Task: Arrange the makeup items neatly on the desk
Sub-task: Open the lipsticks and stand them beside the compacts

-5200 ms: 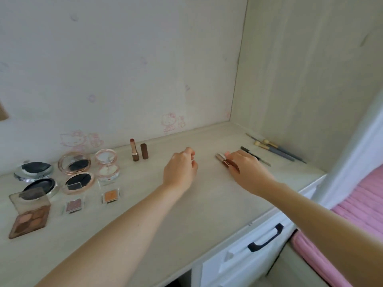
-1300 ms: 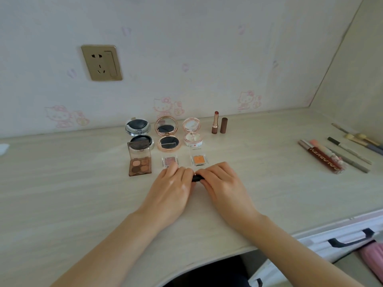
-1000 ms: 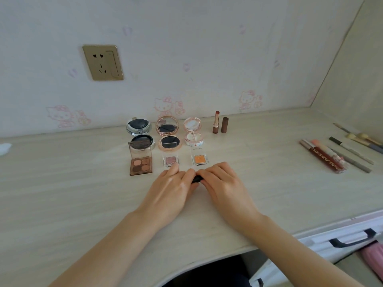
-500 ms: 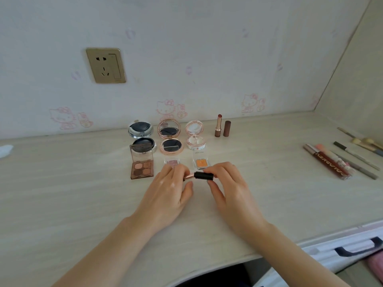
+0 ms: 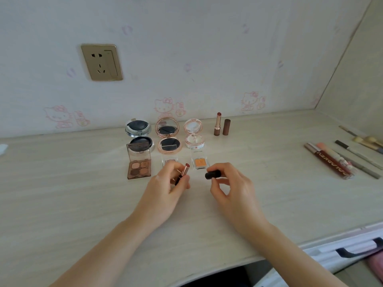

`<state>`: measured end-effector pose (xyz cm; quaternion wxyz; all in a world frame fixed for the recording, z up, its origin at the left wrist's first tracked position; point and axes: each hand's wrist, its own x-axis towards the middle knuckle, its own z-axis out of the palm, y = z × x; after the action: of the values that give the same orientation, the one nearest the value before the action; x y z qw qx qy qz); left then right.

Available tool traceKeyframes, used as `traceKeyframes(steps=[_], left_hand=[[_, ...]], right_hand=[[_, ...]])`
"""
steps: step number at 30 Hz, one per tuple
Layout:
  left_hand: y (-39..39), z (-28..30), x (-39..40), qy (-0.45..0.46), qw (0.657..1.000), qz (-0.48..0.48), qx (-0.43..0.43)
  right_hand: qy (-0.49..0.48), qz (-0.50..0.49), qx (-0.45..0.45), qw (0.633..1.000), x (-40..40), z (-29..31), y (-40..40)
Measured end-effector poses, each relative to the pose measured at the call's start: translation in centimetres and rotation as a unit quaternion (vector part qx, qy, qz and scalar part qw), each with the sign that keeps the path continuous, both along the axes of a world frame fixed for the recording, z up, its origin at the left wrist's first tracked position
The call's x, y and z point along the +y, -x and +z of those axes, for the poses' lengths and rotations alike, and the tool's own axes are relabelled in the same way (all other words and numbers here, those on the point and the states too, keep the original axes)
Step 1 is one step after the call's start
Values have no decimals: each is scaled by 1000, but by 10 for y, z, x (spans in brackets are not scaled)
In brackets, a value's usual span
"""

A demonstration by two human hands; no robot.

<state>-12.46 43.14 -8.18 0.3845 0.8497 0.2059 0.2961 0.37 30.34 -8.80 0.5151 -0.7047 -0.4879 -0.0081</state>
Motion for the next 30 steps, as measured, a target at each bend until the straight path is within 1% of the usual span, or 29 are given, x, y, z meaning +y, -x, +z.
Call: traceKeyframes(steps=[5, 7, 9, 12, 16, 20, 23, 26, 30], left_hand=[[-5, 7, -6, 76, 997, 0, -12], [-9, 11, -8, 115, 993, -10, -22], [-15, 14, -10, 125, 992, -17, -26], [-26, 20, -12, 118, 992, -11, -31], [-50, 31, -16, 118, 993, 3, -29], [-87, 43, -20, 95, 995, 13, -12], [-117, 51, -18, 93, 995, 30, -5], [-147, 54, -11, 73, 995, 68, 13], [-178, 51, 2, 25, 991, 121, 52]], right_hand=[[-22, 16, -7, 1000, -1, 5, 0], [-24, 17, 13, 999, -1, 6, -3], [-16, 14, 51, 998, -1, 6, -9], [-4, 5, 112, 994, -3, 6, -23], [0, -30, 146, 989, -5, 10, -49], [17, -66, 153, 986, -3, 13, -82], [26, -88, 149, 985, 3, 15, -106], [35, -95, 141, 985, 12, 16, -129], [87, -99, 105, 986, 26, 19, -150]])
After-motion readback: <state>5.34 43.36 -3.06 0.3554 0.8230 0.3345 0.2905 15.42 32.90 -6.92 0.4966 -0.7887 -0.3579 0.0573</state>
